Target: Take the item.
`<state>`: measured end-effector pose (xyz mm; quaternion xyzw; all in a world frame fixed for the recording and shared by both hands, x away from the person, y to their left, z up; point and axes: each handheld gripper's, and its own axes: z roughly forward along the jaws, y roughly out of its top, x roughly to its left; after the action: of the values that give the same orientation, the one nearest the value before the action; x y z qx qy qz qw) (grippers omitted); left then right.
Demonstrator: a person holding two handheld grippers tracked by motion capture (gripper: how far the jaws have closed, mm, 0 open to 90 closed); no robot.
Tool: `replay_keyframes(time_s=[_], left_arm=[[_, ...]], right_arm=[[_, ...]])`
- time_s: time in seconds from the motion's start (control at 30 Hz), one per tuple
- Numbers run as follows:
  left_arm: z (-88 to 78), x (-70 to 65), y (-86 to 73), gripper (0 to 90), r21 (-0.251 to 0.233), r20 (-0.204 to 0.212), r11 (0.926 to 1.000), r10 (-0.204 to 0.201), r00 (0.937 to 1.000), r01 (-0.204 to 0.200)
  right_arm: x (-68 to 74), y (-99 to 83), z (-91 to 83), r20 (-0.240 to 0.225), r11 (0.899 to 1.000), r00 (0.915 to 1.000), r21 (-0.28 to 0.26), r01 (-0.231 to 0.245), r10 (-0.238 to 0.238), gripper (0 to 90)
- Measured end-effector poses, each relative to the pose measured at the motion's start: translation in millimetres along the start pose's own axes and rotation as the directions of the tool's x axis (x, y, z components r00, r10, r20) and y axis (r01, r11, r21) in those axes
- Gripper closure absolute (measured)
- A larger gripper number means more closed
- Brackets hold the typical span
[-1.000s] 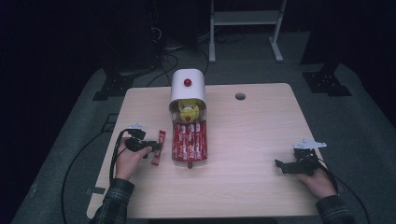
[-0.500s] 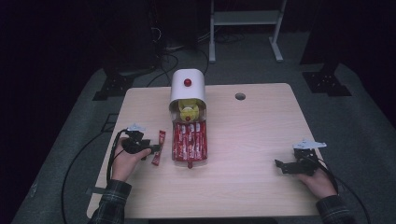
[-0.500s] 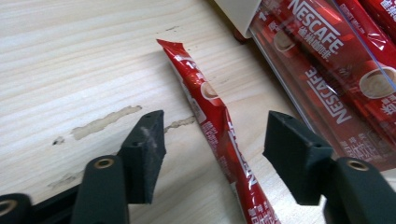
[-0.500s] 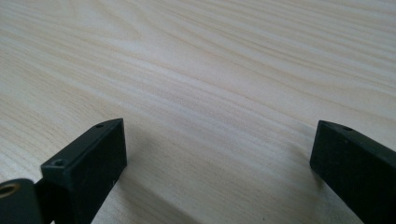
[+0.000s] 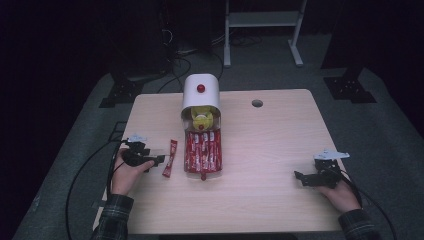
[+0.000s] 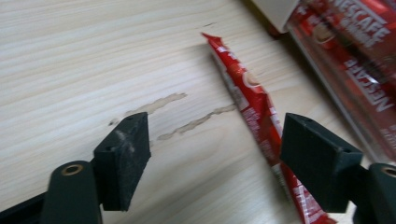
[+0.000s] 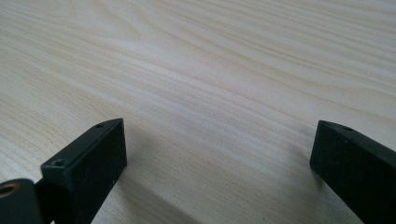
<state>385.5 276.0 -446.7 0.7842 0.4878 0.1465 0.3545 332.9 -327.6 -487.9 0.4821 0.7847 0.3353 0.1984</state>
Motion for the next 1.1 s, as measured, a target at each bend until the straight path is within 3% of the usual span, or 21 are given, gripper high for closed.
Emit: replay_keyframes(time_s=[0.33, 0.73, 0.87, 0.97, 1.1], left_arm=[[0.0, 15.8, -9.2, 17.8, 0.013, -0.069, 0.9997, -0.018, 0.9975, 0.019], [6.0, 29.3, -19.0, 14.3, 0.057, -0.119, 0.9978, -0.027, 0.9925, 0.034], [7.0, 31.0, -20.5, 12.0, 0.053, -0.126, 0.9983, -0.015, 0.9919, 0.022], [10.3, 29.8, -22.2, 7.5, 0.063, -0.151, 0.9977, 0.033, 0.9880, -0.023], [11.6, 29.1, -22.4, 4.6, 0.062, -0.149, 0.9978, 0.033, 0.9883, -0.024]], right_arm=[[0.0, 0.0, 0.0, 0.000, 1.000, 1.0000, 0.000, 0.000, 0.000, 3.0], [0.0, 0.0, 0.0, 0.000, 1.000, 1.0000, 0.000, 0.000, 0.000, 3.0], [0.0, 0.0, 0.0, 0.000, 1.000, 1.0000, 0.000, 0.000, 0.000, 3.0], [0.0, 0.0, 0.0, 0.000, 1.000, 1.0000, 0.000, 0.000, 0.000, 3.0], [0.0, 0.0, 0.0, 0.000, 1.000, 1.0000, 0.000, 0.000, 0.000, 3.0]])
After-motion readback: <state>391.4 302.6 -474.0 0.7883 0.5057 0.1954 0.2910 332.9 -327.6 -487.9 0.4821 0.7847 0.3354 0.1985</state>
